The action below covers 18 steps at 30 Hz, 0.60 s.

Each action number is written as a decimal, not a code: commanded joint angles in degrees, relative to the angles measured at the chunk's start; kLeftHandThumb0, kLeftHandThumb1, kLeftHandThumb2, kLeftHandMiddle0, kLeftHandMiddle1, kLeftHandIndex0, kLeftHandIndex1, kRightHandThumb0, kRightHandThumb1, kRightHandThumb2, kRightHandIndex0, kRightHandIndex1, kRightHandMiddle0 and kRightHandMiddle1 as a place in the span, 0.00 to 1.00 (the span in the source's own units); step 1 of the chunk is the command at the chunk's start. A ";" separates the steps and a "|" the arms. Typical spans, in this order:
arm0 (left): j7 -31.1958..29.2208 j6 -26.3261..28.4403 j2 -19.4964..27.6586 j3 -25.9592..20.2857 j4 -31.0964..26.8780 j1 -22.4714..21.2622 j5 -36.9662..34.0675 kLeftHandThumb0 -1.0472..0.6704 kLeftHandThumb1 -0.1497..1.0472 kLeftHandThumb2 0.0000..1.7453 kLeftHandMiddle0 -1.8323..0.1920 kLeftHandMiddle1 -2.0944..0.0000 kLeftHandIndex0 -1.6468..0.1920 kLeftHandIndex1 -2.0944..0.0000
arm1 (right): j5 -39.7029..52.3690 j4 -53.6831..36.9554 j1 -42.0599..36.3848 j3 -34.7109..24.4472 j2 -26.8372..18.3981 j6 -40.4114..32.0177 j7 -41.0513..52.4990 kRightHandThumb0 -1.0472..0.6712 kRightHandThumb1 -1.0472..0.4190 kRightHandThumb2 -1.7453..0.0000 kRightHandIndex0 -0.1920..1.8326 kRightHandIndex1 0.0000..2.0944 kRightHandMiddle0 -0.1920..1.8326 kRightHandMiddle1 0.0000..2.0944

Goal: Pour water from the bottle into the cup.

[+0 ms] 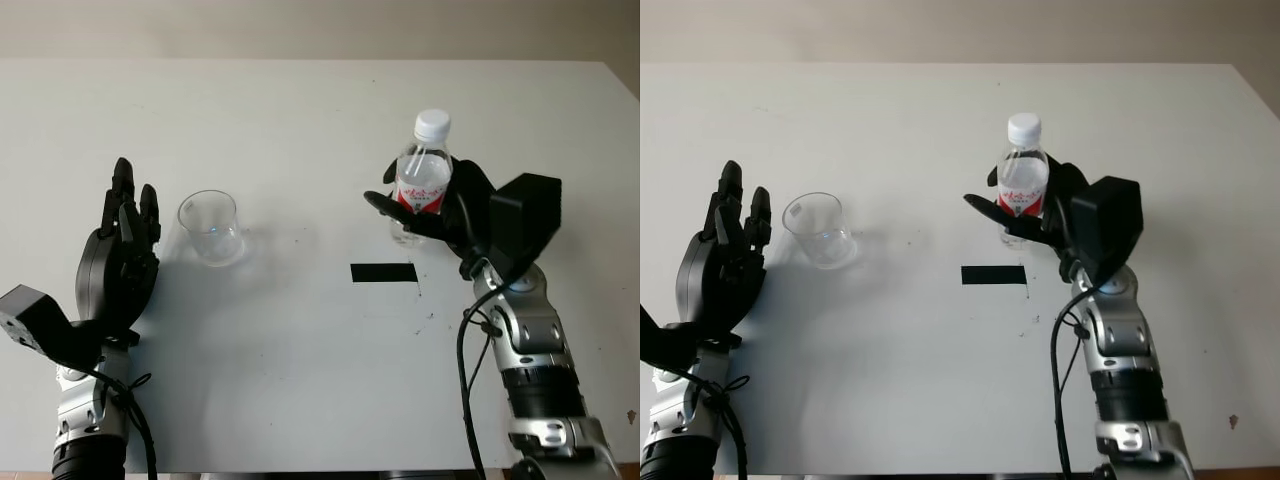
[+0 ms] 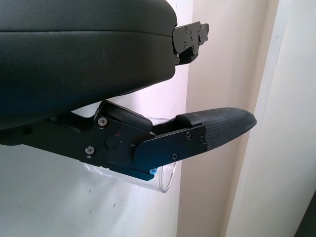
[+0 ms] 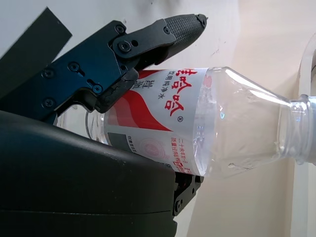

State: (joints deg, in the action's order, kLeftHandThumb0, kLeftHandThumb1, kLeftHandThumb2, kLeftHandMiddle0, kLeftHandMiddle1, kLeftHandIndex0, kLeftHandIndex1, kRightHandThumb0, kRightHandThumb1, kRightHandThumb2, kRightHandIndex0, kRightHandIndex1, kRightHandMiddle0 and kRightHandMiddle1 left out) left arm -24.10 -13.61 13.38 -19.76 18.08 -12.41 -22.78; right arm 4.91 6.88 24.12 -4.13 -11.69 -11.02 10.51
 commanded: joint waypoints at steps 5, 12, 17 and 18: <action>0.03 1.00 -0.64 -0.06 0.78 3.03 -0.22 0.14 1.00 0.40 1.00 1.00 1.00 1.00 | 0.64 -3.37 -2.34 0.25 1.73 -1.77 -1.00 0.49 0.00 0.75 0.80 1.00 0.60 1.00; -0.17 0.78 -0.55 -0.19 0.64 3.25 -0.09 0.14 1.00 0.40 1.00 1.00 1.00 1.00 | 1.21 -3.93 -3.99 1.22 3.27 -4.95 -1.33 0.49 0.00 0.74 0.83 1.00 0.59 1.00; -0.32 1.13 -0.63 -0.37 0.16 3.54 -0.55 0.14 1.00 0.40 1.00 1.00 1.00 1.00 | 1.47 -2.30 -4.69 1.76 4.41 -4.42 -0.80 0.49 0.00 0.72 0.94 1.00 0.63 1.00; -0.47 1.11 -0.60 -0.44 0.11 3.64 -0.67 0.14 1.00 0.40 1.00 1.00 1.00 1.00 | 1.47 -1.94 -4.80 1.89 4.58 -4.26 -0.62 0.49 0.00 0.71 0.97 1.00 0.66 1.00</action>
State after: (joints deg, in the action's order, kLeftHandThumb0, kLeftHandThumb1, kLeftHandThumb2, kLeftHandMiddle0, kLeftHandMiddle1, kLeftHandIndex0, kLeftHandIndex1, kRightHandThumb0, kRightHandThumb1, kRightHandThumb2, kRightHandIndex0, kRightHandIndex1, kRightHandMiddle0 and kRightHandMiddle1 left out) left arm -24.29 -12.99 13.41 -20.14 16.95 -11.38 -23.04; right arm 5.92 4.76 19.79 -2.44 -7.62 -16.17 9.65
